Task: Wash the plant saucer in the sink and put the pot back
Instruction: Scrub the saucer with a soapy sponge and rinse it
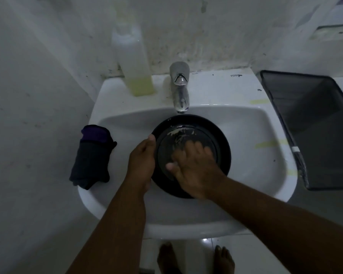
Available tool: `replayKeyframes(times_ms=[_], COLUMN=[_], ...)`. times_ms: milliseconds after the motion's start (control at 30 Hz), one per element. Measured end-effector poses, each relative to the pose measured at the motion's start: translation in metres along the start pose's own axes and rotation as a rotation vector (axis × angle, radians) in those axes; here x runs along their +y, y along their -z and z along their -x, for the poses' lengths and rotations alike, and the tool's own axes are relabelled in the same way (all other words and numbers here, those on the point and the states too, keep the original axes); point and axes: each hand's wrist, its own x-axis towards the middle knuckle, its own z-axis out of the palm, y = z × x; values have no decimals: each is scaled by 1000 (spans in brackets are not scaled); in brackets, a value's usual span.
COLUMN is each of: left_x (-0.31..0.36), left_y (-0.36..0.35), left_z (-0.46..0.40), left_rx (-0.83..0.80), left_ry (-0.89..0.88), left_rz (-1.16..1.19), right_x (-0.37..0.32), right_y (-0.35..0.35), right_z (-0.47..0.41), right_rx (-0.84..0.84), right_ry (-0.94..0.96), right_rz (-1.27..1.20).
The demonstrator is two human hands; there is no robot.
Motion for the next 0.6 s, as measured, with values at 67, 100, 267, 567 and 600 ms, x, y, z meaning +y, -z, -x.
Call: replayKeyframes(times_ms=[67,100,267,567,600], left_x=[1,2,3,2,2], left_y=[-4,-5,-4,-10,-10], left_z=[2,2,5,10,10], left_rx=[-16,-18,-42,-82,-85], left_ry=[25,36,30,-2,2], left_rz=[37,52,74,96,88], right_x=[15,18,-16,33,26], right_y=[8,10,-9,12,9], right_z=[-16,-25,-20,-32,-36], right_rx=[71,93,-1,103,89], right_ry=[-61,-94,-9,-168,-172], right_rz=[87,101,-40,154,135])
